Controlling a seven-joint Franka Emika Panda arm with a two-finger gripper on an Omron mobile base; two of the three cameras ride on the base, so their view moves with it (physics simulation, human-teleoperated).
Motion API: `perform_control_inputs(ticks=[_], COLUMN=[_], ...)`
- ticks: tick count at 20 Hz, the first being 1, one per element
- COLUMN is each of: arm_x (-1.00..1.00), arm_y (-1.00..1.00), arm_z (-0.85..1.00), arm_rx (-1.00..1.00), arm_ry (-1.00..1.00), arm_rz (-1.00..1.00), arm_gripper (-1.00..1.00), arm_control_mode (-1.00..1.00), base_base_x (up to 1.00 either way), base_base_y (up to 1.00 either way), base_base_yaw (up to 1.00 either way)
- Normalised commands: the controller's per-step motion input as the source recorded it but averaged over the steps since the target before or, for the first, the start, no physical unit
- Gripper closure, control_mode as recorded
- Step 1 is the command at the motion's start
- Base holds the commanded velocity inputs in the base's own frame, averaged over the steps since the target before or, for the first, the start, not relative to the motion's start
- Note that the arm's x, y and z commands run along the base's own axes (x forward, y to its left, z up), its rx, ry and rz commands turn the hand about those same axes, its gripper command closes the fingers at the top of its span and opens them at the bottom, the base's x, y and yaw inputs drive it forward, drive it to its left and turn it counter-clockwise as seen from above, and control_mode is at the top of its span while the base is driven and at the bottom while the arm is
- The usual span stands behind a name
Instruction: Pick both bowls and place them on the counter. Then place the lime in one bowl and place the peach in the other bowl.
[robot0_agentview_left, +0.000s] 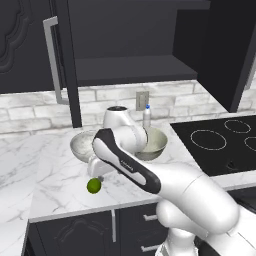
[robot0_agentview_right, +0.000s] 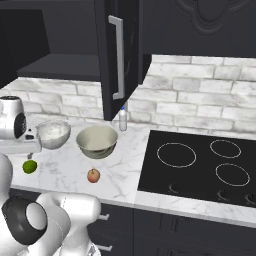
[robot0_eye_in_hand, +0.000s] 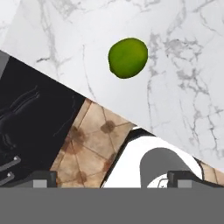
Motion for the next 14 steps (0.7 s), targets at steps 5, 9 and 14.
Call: perform_control_inputs(ticks=[5, 9, 14], arm_x=[0.00, 0.10, 0.22], arm_y=[-0.05, 0.00, 0.04], arm_z=[-0.29, -0.28, -0.20], arm_rx=[0.00, 0.01, 0.10], arm_ry=[-0.24, -0.19, -0.03], arm_rz=[0.02, -0.02, -0.08], arm_gripper=[-1.00, -1.00, -1.00], arm_control_mode=[-1.00, -1.00, -1.00], base_base_x=[0.00, 0.00, 0.00], base_base_y=[0.00, 0.00, 0.00], base_base_yaw=[0.00, 0.00, 0.00])
